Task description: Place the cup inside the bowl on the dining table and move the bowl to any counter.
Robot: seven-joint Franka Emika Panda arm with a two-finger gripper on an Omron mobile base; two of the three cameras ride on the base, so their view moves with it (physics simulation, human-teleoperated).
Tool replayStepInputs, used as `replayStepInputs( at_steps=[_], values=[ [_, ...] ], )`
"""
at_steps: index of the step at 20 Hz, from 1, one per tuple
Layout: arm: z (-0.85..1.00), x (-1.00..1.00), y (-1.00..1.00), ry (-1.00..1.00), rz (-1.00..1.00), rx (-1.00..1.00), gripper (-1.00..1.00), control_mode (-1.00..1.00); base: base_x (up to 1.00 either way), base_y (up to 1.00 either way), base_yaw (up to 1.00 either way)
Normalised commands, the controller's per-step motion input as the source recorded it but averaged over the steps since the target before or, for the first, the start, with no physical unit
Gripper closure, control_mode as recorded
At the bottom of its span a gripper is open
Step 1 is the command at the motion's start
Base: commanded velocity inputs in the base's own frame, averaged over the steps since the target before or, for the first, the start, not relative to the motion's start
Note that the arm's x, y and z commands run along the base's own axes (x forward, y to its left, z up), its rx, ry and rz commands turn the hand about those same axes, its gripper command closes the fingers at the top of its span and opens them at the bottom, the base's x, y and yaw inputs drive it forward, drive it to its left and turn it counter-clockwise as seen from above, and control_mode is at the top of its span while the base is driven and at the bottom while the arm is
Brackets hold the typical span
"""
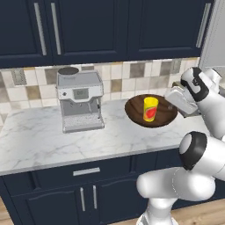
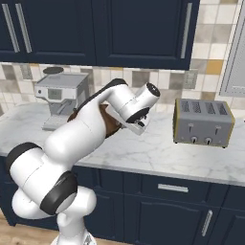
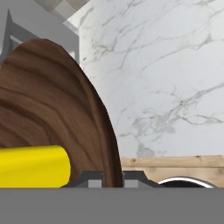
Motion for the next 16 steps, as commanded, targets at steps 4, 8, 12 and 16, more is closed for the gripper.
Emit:
replayStepInputs(
  at_steps=[4,8,12,16],
  values=[
    [-0.08,0.0,-0.01,0.03,0.0,0.04,1.0,-1.0,0.0,0.0,0.0],
    [-0.14,0.0,-0.01,0.08,0.0,0.08,1.0,-1.0,0.0,0.0,0.0],
    [-0.36,0.0,-0.03,0.06,0.0,0.15,1.0,-1.0,0.0,0.0,0.0],
    [-0.31,0.0,-0.01,0.08,0.0,0.12,1.0,-1.0,0.0,0.0,0.0]
  ],
)
